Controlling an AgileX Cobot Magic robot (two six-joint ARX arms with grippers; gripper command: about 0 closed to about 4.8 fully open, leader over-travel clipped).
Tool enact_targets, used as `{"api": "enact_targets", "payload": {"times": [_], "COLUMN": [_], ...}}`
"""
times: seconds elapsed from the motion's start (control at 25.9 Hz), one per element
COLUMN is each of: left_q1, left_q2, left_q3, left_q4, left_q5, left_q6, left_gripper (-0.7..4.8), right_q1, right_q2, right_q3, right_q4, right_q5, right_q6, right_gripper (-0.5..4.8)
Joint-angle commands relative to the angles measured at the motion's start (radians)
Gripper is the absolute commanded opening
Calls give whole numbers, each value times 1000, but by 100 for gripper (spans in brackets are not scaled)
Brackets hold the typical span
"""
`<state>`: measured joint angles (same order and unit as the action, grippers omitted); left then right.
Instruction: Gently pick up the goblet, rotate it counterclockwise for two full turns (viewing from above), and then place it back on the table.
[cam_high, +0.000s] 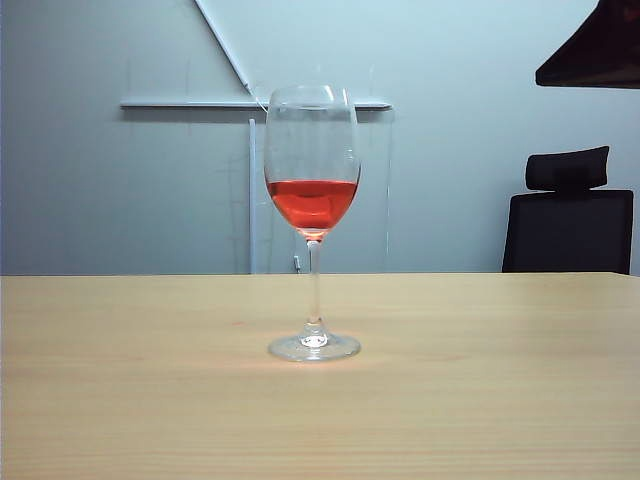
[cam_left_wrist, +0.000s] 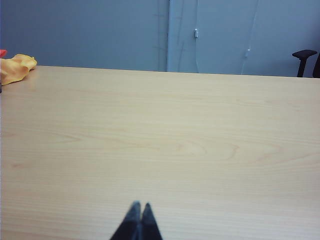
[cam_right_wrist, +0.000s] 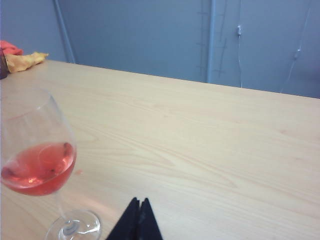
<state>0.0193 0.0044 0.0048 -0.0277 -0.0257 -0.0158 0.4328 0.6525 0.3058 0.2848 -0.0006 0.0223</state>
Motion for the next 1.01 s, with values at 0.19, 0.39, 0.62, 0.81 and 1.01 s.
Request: {"api": "enact_targets", "payload": {"times": [0.19, 0.39, 0.62, 0.81, 1.01], "left_q1": [0, 0, 0, 0, 0], "left_q2": [2, 2, 2, 2, 2], "left_q3": [4, 4, 4, 4, 4], "left_q4": [6, 6, 6, 6, 6], "left_q5": [4, 4, 4, 4, 4], "left_q6": [1, 1, 1, 1, 1], "left_gripper": [-5, -5, -5, -5, -5], "right_q1": [0, 0, 0, -28, -204], "right_q2": [-2, -2, -12, -145, -383], "right_q3": [5, 5, 5, -2, -138], "right_q4": [-21, -20, -12, -54, -13], "right_q5": [0, 0, 40, 77, 77], "right_q6": [3, 3, -17, -33, -60], "right_gripper": [-4, -4, -5, -5, -5]}}
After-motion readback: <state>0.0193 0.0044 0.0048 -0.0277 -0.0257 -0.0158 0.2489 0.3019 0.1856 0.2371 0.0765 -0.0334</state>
